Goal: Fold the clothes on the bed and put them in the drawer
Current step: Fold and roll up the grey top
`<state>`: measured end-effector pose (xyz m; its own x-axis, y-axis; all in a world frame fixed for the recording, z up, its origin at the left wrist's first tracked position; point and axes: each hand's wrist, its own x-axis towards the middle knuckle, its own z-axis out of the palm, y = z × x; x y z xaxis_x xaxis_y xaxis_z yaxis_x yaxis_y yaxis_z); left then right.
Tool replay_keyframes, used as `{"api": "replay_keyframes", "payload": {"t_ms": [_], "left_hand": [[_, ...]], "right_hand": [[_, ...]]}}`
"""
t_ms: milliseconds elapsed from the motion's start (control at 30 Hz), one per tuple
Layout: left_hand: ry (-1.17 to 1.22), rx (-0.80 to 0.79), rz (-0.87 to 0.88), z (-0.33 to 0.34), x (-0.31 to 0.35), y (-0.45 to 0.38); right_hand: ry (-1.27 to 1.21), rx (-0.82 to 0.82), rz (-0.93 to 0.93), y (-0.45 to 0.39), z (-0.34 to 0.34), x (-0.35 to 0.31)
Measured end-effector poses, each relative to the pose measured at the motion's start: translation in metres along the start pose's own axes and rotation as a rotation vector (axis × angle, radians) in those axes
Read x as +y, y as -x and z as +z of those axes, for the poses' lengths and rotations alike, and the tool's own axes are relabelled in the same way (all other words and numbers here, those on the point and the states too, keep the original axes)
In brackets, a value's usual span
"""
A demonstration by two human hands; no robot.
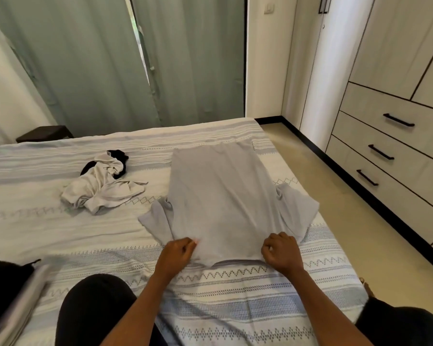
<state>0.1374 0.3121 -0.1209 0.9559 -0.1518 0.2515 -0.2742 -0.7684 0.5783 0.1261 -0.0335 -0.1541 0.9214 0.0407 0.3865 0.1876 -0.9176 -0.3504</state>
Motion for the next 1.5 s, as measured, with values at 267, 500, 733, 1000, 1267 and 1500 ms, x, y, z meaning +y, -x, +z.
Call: {"api": "replay_keyframes", "payload": {"t_ms": [267, 500, 733, 1000, 1267, 1500], "left_hand": [[0.099, 0.103, -0.545, -0.054, -0.062, -0.059], [0.022, -0.146, -0.645, -0.076, -0.139, -0.083], [0.011, -0.09, -0.871, -0.065, -0.139, -0.109], [0.114, -0.003, -0.972, -0.074, -0.146, -0.112], [0.572, 0.091, -0.88, -0.121, -0.162, -0.055], [0.058, -0.286, -0.626, -0.143, -0.16, -0.009]], "right_hand": [[-0.222, -0.219, -0.186, -0.068, 0.044, -0.127], [-0.024, -0.406, -0.342, -0.078, 0.101, -0.237], [0.051, -0.334, -0.192, -0.061, 0.131, -0.256], [0.019, -0.2, -0.214, -0.061, 0.132, -0.262], [-0.166, -0.105, -0.269, -0.052, 0.119, -0.268], [-0.188, -0.431, -0.389, -0.034, 0.113, -0.258]]}}
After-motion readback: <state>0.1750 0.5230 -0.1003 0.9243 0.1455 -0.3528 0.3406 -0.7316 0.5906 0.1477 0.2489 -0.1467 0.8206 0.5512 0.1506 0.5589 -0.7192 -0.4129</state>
